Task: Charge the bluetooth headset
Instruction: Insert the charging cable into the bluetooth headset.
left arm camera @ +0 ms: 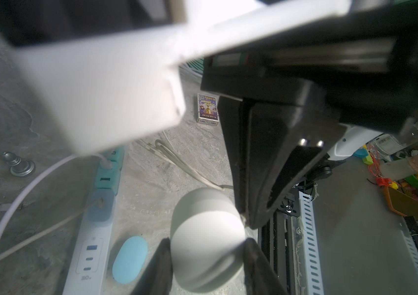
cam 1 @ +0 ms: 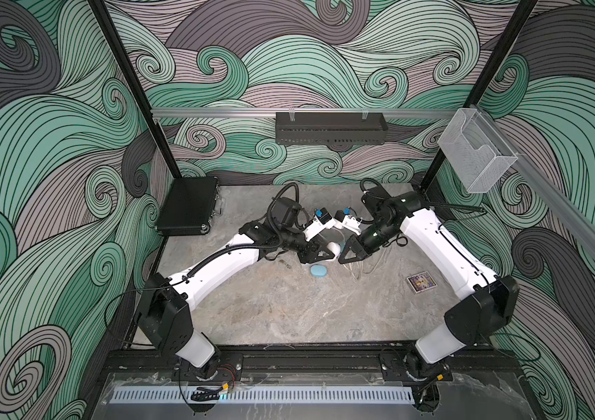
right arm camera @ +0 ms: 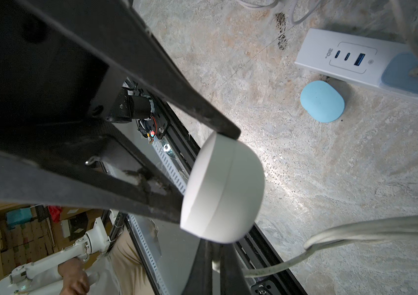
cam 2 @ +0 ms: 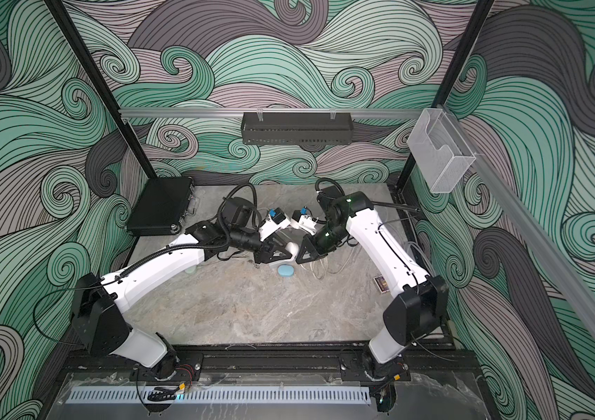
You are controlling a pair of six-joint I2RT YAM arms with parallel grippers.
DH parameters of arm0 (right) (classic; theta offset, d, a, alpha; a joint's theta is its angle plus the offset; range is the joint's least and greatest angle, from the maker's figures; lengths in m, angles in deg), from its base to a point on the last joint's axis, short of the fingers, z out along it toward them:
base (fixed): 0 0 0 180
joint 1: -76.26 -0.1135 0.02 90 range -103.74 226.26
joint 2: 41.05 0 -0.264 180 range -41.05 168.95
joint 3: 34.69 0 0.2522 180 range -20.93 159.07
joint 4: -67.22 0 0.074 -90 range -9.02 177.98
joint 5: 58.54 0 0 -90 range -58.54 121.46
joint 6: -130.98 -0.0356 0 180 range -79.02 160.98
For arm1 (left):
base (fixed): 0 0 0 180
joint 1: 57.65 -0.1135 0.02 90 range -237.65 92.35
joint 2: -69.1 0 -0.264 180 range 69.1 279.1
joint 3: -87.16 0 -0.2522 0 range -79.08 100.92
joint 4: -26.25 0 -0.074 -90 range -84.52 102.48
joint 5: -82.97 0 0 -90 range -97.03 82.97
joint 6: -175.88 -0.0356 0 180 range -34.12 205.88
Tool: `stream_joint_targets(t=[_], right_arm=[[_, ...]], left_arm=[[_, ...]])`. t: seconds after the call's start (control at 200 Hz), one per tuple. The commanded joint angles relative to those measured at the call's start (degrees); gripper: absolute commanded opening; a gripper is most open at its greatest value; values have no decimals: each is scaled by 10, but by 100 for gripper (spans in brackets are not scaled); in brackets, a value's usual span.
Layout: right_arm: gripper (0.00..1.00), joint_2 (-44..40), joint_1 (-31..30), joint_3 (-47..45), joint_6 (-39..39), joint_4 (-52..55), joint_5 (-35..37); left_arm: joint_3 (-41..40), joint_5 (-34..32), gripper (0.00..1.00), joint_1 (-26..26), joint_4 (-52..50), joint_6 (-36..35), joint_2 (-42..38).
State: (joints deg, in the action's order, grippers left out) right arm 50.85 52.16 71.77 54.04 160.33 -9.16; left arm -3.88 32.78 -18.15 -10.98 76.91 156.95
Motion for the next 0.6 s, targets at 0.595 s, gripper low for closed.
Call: stream_joint_targets(t=[0.595], right_arm=[[0,-9,-40,31,-112,-91,84]], left_arm=[[11,57,5,28,-18,-11,-14]])
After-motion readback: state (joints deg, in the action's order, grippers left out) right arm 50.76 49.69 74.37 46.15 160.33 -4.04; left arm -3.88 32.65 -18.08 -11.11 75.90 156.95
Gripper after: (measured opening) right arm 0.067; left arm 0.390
